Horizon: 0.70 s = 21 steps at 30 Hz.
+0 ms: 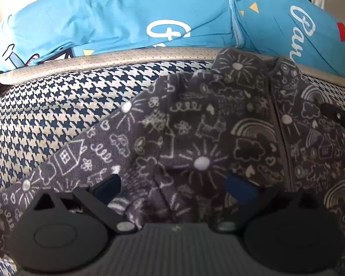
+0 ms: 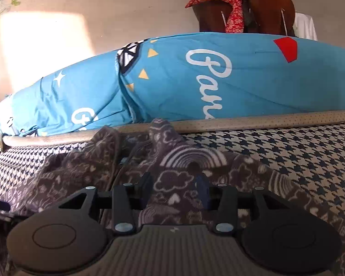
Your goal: Fold clothes
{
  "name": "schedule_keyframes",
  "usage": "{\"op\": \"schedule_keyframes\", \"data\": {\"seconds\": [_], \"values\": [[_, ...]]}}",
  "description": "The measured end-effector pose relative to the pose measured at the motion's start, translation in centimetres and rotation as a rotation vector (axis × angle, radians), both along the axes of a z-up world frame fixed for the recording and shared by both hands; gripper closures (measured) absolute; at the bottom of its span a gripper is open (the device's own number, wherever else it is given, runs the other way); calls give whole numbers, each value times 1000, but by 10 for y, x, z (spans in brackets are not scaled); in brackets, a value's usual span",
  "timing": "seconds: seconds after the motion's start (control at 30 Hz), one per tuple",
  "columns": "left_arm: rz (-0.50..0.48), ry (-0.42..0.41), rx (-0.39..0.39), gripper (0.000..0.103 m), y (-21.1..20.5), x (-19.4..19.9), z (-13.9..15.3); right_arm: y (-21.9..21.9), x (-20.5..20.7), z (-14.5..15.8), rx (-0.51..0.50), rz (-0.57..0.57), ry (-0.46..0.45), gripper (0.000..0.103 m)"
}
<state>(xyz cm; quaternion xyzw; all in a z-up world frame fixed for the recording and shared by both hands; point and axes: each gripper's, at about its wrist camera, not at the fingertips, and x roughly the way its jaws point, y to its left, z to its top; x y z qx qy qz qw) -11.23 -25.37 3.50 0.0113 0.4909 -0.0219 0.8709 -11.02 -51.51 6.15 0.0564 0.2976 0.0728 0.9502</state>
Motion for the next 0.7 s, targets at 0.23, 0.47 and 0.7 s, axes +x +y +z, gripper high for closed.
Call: {"op": "schedule_keyframes", "data": {"seconds": [0.23, 0.47, 0.7], "values": [[-27, 7, 29, 1, -8, 0, -5, -9, 22, -10, 65, -45, 30, 60], [-8, 43, 113, 0, -5, 7, -20, -19, 38, -22, 71, -148, 69, 61], [57, 44, 119, 0, 11, 11, -23, -23, 44, -25, 32, -228, 67, 76]]}}
